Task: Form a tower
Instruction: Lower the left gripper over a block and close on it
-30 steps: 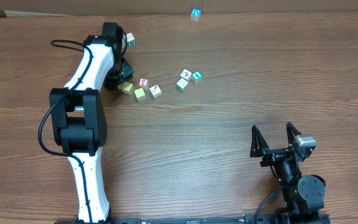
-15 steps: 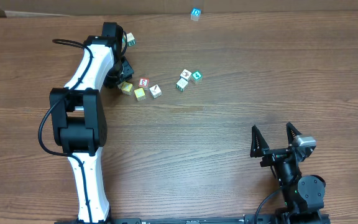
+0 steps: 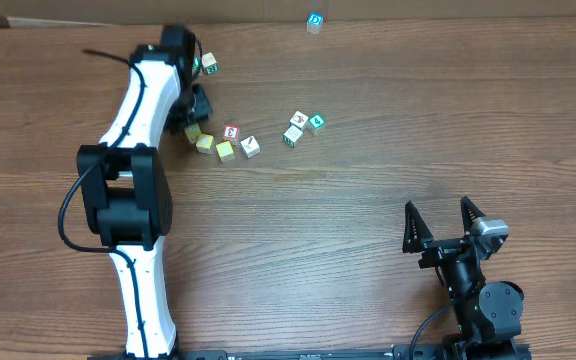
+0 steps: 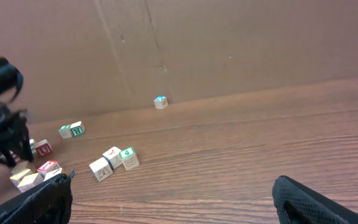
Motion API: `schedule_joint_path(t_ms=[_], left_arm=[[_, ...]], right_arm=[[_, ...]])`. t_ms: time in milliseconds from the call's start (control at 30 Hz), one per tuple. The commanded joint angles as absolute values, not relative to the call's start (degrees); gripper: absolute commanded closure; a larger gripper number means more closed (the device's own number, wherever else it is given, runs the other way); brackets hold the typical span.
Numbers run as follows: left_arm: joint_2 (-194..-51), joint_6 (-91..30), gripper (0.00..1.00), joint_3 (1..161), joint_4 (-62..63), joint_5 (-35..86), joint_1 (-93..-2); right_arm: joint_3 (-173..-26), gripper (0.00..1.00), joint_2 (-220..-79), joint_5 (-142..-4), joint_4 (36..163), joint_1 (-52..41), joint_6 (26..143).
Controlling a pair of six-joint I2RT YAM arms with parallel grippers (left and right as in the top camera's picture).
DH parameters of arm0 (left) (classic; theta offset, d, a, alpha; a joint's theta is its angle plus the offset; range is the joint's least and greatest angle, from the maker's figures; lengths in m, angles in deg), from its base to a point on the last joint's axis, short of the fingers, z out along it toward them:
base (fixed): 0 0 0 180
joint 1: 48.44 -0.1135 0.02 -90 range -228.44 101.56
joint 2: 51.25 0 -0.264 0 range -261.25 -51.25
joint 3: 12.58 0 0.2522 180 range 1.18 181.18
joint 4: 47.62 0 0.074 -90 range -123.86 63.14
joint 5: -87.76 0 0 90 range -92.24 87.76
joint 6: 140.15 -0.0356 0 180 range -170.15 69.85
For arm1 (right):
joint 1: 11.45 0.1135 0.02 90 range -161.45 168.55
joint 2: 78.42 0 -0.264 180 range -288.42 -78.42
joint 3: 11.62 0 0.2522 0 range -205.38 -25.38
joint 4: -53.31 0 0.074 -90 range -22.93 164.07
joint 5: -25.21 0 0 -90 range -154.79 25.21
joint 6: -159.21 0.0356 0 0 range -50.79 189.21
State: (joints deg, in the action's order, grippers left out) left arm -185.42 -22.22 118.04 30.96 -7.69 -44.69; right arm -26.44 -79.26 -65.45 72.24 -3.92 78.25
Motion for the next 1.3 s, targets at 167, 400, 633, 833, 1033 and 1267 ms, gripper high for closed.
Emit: schedule_joint_path(t_ms=[167, 400, 633, 833, 1033, 1267], left_arm=[[-182.8, -24.9, 0.65, 133.7, 43.0, -8.8, -44.7], [-183.8, -24.9, 0.43, 130.0, 43.2, -8.5, -44.7], [-184.3, -24.9, 0.35, 121.4, 36.9, -6.7, -44.7], [-184.3, -24.9, 0.3, 116.3, 32.2, -6.7, -44.7], [-184.3, -24.8, 0.36, 112.6, 28.0, -6.8, -44.7], [-184.3, -24.8, 0.38, 108.0, 22.7, -6.8, -44.7]], right_arm=[[-25.8, 0.0, -78.6, -65.5, 71.9, -4.1, 78.5], [-25.8, 0.0, -78.6, -65.5, 71.9, -4.1, 78.5], [-25.8, 0.0, -78.6, -65.5, 71.9, -4.1, 78.5], [-25.8, 0.0, -78.6, -65.5, 71.9, -4.1, 78.5], [-25.8, 0.0, -78.6, -65.5, 71.9, -4.1, 78.5], [-25.8, 0.0, -78.6, -65.5, 71.9, -4.1, 78.5]])
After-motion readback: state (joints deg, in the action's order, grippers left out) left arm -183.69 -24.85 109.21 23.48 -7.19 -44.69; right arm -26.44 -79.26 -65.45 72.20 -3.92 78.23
